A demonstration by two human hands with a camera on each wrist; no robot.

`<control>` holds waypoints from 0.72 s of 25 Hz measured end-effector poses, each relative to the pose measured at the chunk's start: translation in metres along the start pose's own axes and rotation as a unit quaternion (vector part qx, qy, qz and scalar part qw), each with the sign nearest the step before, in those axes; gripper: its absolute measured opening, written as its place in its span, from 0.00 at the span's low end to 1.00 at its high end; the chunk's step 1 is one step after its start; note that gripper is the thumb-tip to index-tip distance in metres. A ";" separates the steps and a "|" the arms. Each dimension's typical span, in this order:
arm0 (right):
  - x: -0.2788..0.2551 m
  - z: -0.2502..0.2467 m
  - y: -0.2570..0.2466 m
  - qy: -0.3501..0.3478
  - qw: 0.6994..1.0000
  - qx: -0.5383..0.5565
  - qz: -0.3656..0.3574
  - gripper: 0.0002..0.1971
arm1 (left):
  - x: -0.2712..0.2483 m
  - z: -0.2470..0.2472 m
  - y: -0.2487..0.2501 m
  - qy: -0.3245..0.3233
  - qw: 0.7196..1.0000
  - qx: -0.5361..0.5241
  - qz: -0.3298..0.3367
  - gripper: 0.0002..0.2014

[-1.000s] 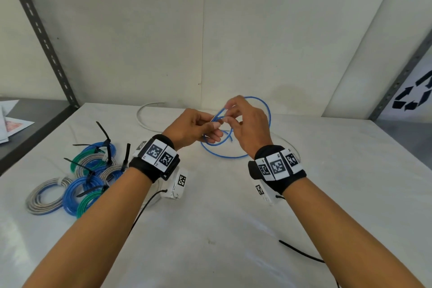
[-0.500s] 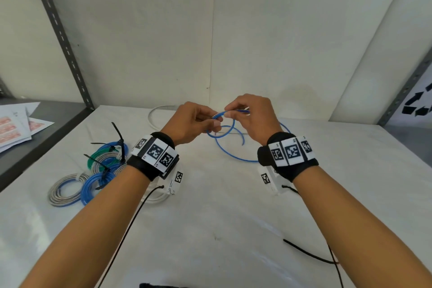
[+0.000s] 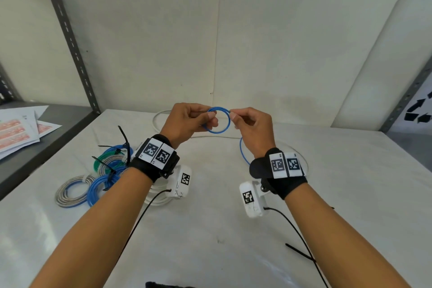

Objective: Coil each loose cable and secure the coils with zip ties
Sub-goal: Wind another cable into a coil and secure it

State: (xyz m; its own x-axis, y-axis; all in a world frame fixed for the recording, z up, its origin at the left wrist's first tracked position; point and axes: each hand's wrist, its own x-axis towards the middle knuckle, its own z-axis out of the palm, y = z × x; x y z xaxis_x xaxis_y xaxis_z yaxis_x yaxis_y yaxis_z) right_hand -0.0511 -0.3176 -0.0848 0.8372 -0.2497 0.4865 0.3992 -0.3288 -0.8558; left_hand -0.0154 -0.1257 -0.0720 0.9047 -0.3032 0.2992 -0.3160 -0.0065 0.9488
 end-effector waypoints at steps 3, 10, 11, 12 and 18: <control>-0.007 0.003 0.000 -0.022 0.995 0.089 0.045 0.05 | -0.001 0.006 -0.001 0.018 0.998 -0.064 -0.022 0.11; 0.003 -0.007 -0.005 -0.065 0.998 -0.004 0.002 0.08 | 0.001 0.012 0.000 -0.032 0.999 -0.015 -0.032 0.14; 0.005 -0.010 -0.007 -0.100 0.993 -0.052 -0.015 0.07 | 0.002 0.013 0.002 -0.046 0.998 0.011 -0.032 0.15; 0.008 -0.011 -0.010 -0.133 0.986 -0.093 -0.032 0.07 | 0.003 0.015 0.005 -0.061 0.997 0.027 -0.038 0.15; 0.008 -0.015 -0.019 -0.173 0.975 -0.123 -0.061 0.06 | 0.004 0.033 0.010 -0.077 0.993 0.021 -0.092 0.13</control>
State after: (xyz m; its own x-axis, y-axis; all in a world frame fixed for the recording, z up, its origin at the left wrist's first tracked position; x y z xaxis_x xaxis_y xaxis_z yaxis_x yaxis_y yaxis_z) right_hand -0.0578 -0.3268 -0.0622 0.8825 0.1135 0.4564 0.4373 -0.5552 -0.7075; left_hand -0.0247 -0.1588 -0.0650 0.8945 -0.4360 0.0988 -0.1638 -0.1139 0.9799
